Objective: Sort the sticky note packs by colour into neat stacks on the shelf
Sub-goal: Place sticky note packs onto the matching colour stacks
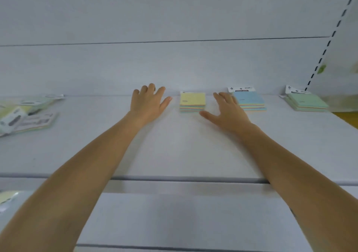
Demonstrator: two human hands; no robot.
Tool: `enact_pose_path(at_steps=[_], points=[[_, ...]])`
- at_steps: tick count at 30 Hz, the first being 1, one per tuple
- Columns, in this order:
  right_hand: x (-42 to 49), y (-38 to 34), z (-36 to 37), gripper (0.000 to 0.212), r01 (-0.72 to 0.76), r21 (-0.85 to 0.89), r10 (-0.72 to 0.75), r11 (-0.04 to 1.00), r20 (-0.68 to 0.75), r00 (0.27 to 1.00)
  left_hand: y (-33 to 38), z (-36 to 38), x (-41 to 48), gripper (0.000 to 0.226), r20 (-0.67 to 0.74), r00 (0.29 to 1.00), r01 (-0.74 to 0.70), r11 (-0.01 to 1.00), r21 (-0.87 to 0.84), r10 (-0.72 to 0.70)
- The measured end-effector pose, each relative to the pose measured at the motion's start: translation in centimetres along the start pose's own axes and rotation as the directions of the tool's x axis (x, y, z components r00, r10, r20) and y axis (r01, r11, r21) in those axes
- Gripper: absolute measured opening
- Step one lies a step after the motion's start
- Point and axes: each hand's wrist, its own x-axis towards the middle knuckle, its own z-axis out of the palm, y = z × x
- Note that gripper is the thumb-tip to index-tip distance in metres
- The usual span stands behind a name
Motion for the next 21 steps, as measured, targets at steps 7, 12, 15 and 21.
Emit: enact_pose_path(at_steps=[7, 12, 15, 21], points=[[-0.3, -9.2, 0.4, 0.072, 0.319, -0.123, -0.322, 0.94, -0.011, 0.947, -8.5, -2.3, -2.5, 0.053, 0.028, 0.997, 0.066, 0.995, 0.079, -0.068], [0.4, -21.0, 4.8, 0.07, 0.463, -0.15, -0.451, 0.874, 0.108, 0.886, -18.7, -4.0, -6.1, 0.059, -0.004, 0.992, 0.127, 0.988, 0.084, -0.127], [0.5, -28.5, 7.9, 0.067, 0.474, -0.089, -0.456, 0.876, 0.167, 0.874, -25.9, -4.4, -8.4, 0.05, 0.023, 0.989, 0.146, 0.985, 0.093, -0.149], [1.3, -40.4, 13.4, 0.061, 0.49, -0.01, -0.477, 0.871, 0.213, 0.853, -40.3, -5.1, -12.1, 0.047, 0.074, 0.94, 0.328, 0.943, 0.061, -0.332]])
